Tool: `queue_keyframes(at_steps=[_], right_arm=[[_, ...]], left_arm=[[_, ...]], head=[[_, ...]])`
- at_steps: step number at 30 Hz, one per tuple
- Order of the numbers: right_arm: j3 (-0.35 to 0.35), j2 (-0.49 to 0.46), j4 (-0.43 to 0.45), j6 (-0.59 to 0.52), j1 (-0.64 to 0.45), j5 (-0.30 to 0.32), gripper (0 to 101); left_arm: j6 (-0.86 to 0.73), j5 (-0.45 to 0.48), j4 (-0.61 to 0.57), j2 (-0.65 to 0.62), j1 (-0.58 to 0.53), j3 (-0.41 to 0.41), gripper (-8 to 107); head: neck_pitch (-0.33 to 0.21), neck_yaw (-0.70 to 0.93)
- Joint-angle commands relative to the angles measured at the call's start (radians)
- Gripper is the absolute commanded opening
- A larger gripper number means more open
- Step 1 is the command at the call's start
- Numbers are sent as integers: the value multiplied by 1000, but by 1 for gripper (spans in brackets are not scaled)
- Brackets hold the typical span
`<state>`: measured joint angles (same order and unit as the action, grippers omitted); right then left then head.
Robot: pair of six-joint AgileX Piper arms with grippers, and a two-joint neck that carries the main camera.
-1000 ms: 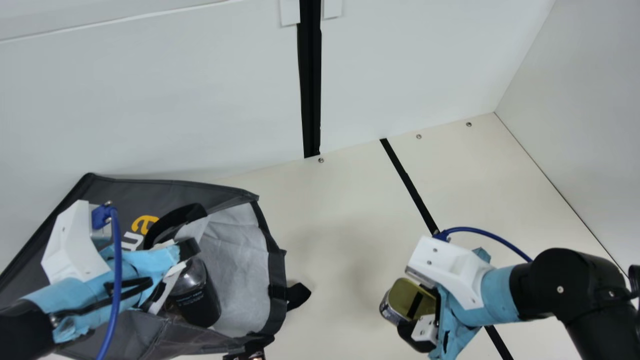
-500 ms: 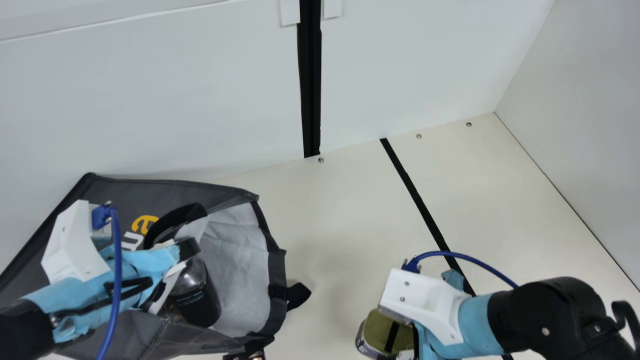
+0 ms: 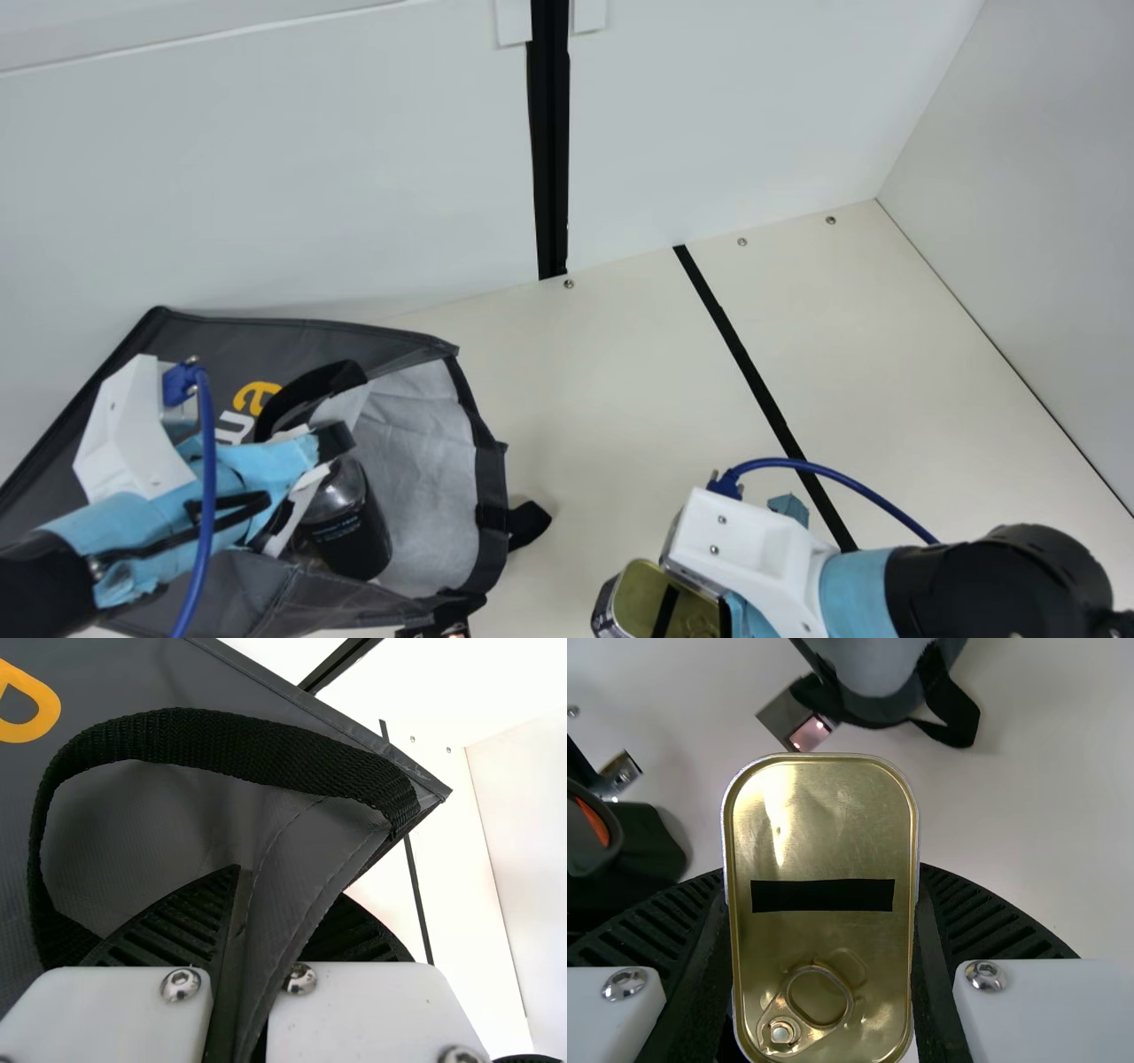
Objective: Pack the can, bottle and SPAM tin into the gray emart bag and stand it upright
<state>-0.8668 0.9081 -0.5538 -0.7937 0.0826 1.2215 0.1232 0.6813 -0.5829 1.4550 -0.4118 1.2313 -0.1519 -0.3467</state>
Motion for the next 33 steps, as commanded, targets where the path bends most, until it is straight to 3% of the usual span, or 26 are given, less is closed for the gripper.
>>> queue_keyframes(at_steps=[1, 17, 33], right_arm=[[4, -7, -51, -15, -20, -1, 0], [26, -45, -275, -133, -123, -5, 0], [42, -9, -312, -122, -26, -120, 0]], left_arm=[[0, 0, 0, 0, 0, 0, -8], [0, 0, 0, 0, 0, 0, -8], [0, 0, 0, 0, 0, 0, -8]], head=[[-23, -2], [-23, -2], [-23, -2]])
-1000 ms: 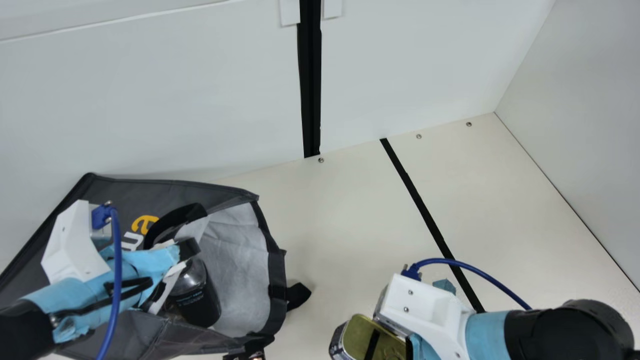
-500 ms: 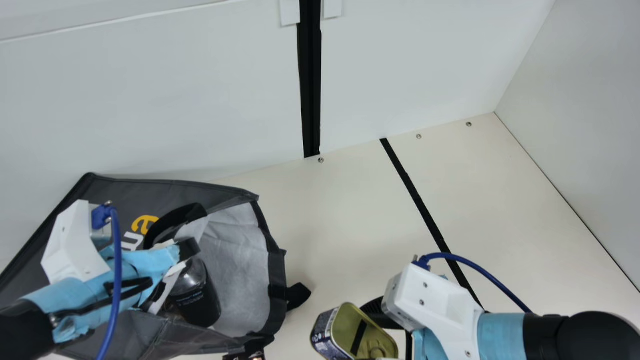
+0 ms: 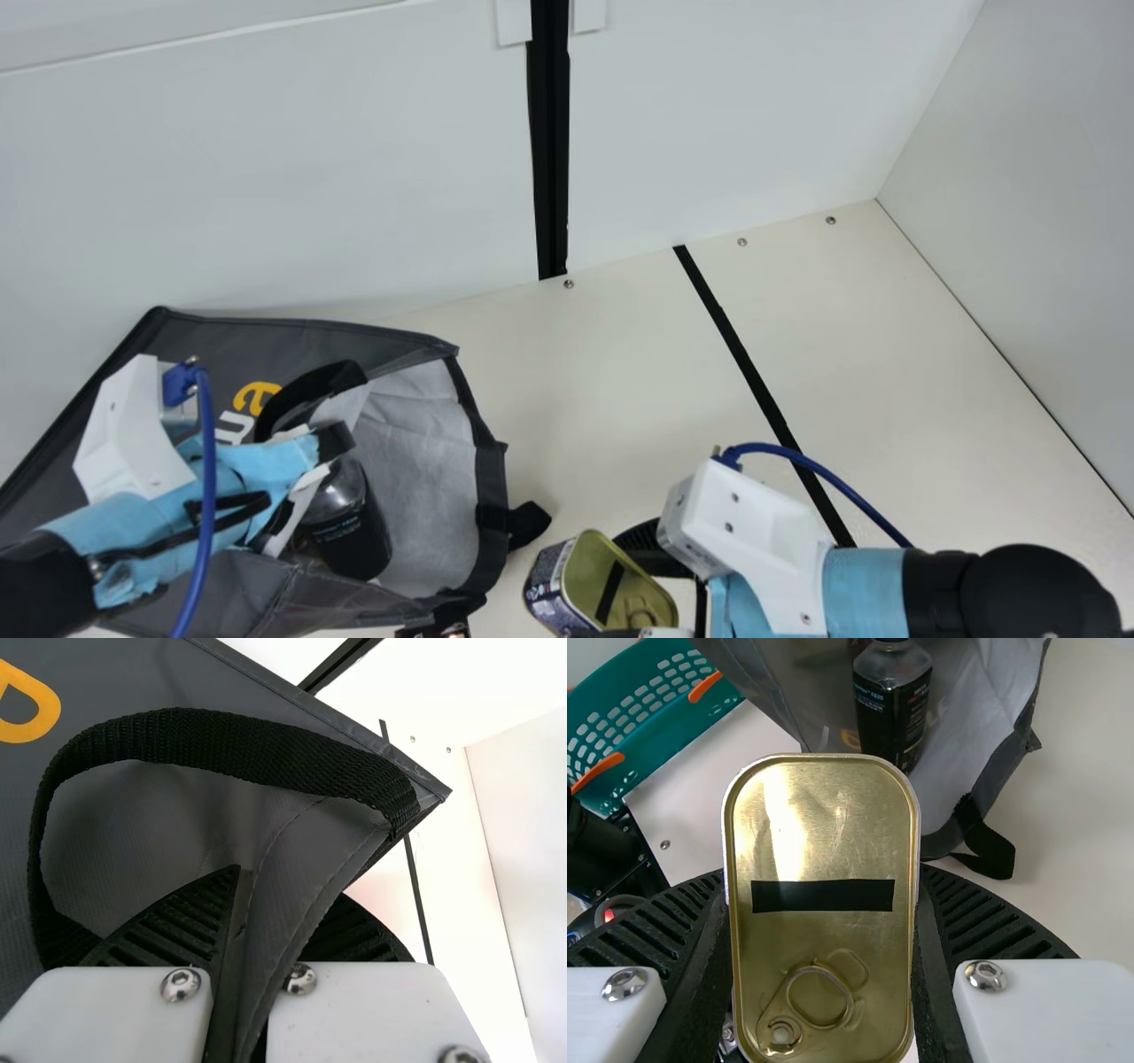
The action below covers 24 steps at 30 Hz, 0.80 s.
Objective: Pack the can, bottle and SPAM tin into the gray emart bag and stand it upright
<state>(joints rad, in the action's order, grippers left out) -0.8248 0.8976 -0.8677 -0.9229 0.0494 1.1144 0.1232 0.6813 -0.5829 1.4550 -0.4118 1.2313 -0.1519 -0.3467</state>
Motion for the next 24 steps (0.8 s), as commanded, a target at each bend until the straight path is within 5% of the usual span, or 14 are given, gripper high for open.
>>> queue_keyframes(at_steps=[1, 24], right_arm=[[1, 6, 2, 9, 15, -22, 0], [-21, 204, 14, 61, 232, -307, 0]], left_arm=[[0, 0, 0, 0, 0, 0, -8], [0, 0, 0, 0, 0, 0, -8]], head=[[-23, -2], [-23, -2]])
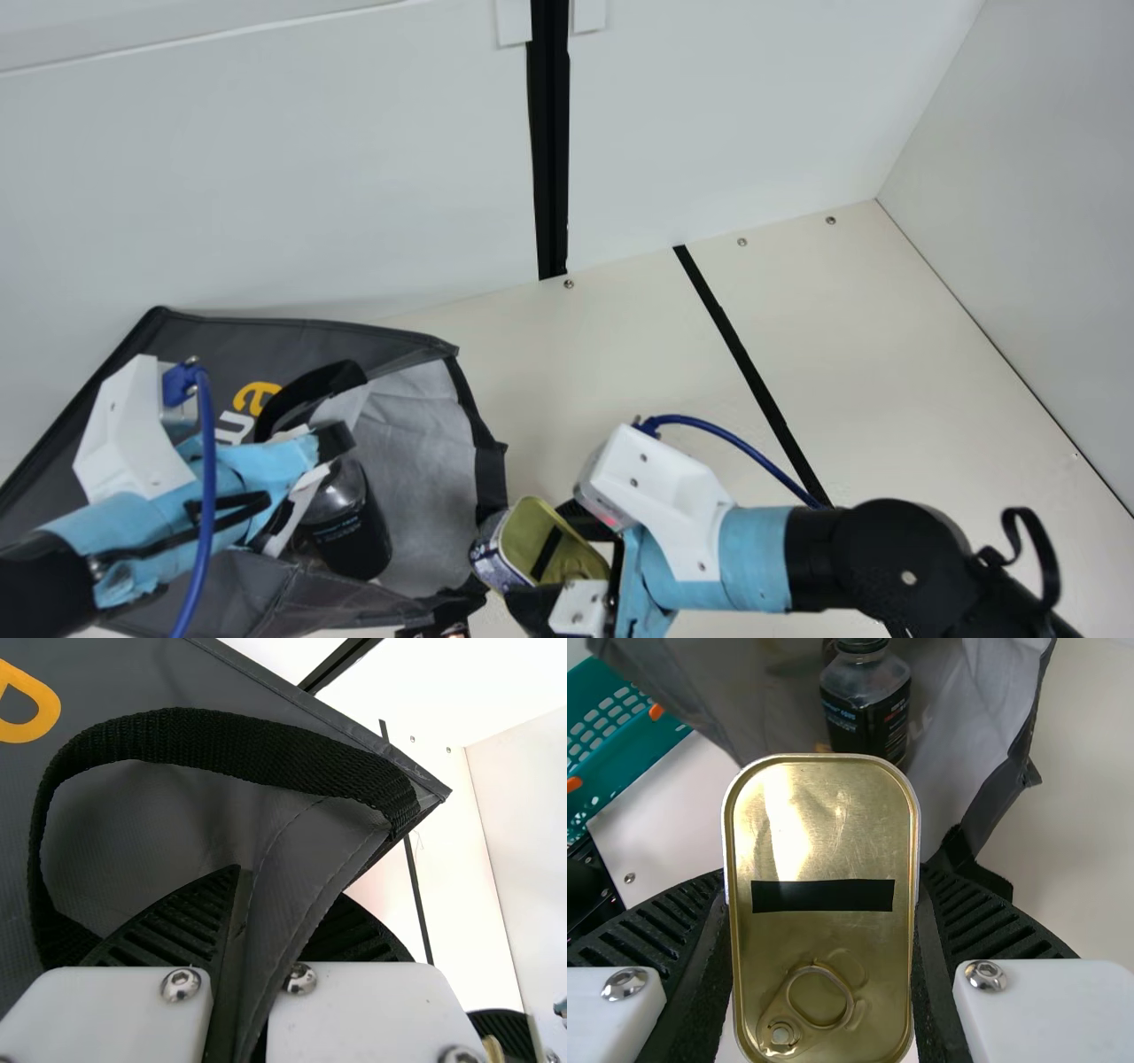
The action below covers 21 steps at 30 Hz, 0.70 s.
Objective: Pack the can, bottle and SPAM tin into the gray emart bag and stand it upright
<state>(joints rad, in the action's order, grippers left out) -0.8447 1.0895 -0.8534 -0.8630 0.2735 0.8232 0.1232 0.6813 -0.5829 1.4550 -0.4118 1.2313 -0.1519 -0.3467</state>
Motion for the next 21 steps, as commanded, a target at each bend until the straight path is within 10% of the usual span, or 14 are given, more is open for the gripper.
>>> queue_keyframes(at_steps=[1, 21], right_arm=[[-5, 24, -1, 1, 16, -27, 0], [-98, 280, -54, -49, 114, -189, 0]], left_arm=[[0, 0, 0, 0, 0, 0, -8], [0, 0, 0, 0, 0, 0, -8]], head=[[-23, -2], [-23, -2]])
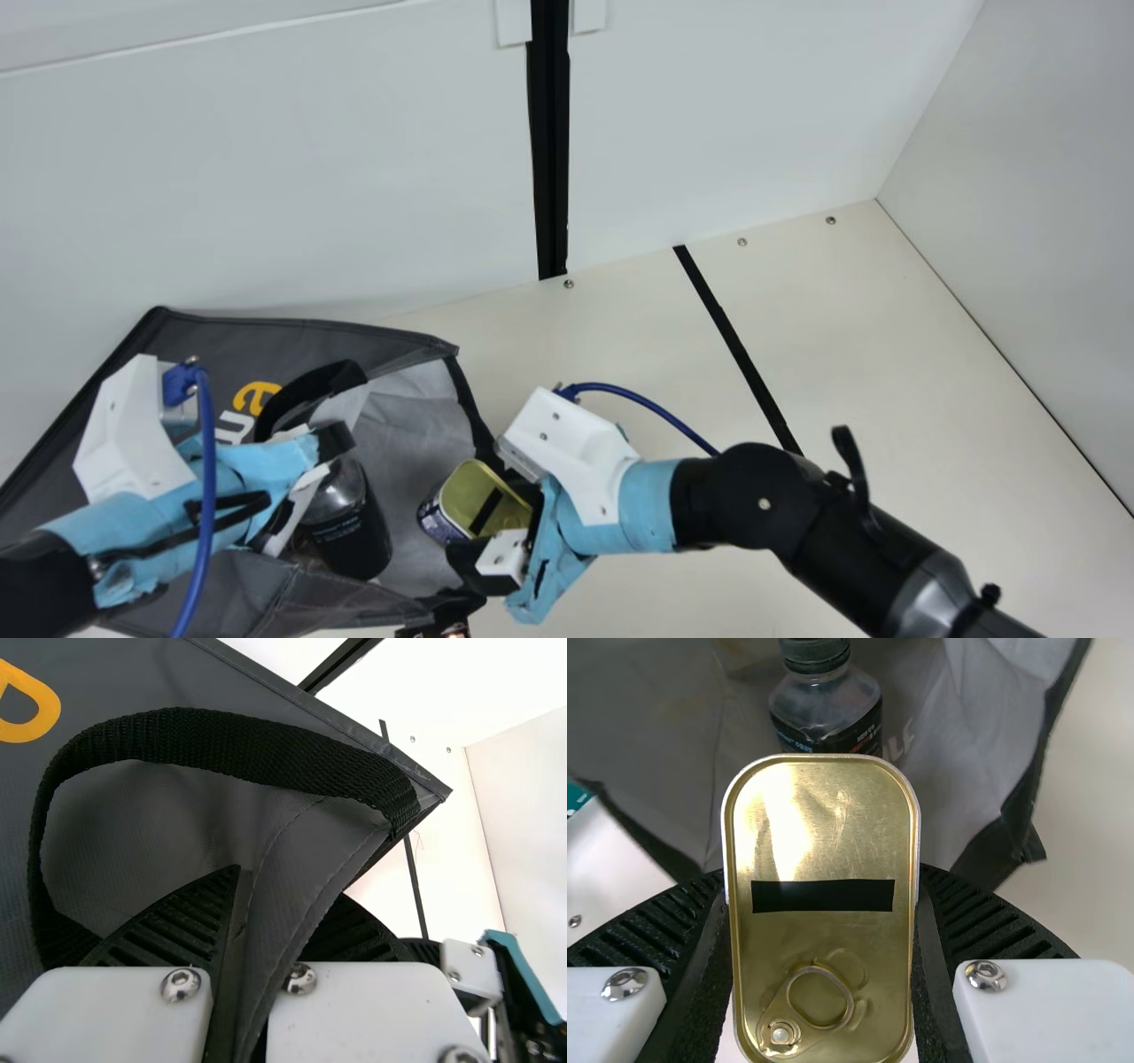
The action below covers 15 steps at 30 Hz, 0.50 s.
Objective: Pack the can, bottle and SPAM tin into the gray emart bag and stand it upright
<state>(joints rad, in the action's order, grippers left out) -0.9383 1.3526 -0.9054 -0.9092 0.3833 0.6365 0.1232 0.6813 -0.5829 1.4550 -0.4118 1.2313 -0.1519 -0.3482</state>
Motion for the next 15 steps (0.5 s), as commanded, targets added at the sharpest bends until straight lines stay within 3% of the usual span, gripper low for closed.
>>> queue_keyframes(at_steps=[1, 15], right_arm=[[-10, 29, -4, -5, 9, -8, 0], [-122, 193, -25, -45, 62, -53, 0]], left_arm=[[0, 0, 0, 0, 0, 0, -8], [0, 0, 0, 0, 0, 0, -8]], head=[[-23, -1], [-23, -1]])
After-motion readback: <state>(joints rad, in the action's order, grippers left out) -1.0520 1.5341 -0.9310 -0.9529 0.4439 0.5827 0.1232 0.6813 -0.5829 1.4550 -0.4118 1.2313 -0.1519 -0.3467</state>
